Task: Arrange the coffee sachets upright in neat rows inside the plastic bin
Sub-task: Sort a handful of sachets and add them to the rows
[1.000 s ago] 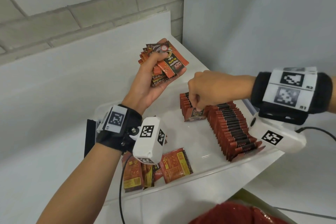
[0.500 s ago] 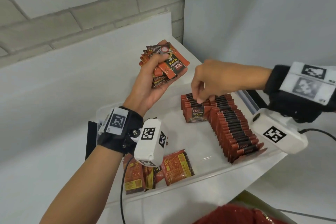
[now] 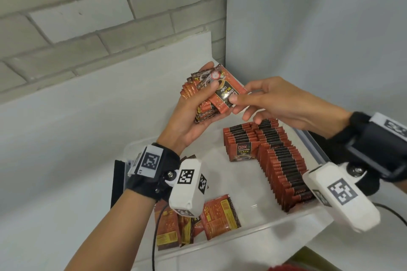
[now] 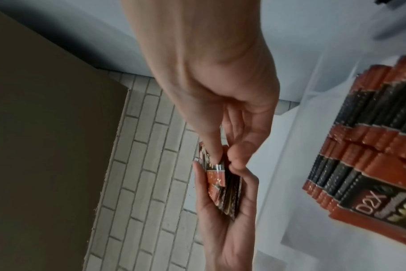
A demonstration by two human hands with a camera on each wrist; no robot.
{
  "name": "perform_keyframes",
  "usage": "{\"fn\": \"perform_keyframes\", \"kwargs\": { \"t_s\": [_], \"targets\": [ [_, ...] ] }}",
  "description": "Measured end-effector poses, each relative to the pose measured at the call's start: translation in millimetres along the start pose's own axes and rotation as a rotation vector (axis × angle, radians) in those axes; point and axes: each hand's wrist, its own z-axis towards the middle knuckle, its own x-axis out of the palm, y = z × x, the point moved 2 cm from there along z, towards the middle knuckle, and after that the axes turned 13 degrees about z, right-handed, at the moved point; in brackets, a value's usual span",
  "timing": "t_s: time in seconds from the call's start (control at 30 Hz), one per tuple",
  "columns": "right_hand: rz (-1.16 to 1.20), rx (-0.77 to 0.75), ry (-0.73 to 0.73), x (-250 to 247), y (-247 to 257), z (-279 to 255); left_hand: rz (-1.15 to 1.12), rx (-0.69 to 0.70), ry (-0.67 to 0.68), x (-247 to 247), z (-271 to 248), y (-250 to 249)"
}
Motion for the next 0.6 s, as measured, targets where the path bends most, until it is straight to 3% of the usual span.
{"fn": "perform_keyframes", "kwargs": {
  "t_s": [0.3, 0.6],
  "targets": [
    [0.114, -0.091, -0.064, -19, 17, -5, -0.109, -0.001, -0.028, -3, 3, -1],
    [-0.374, -0.263, 0.036, -20, 55, -7, 0.009, -0.06, 0.109, 4, 1, 4]
  ]
}}
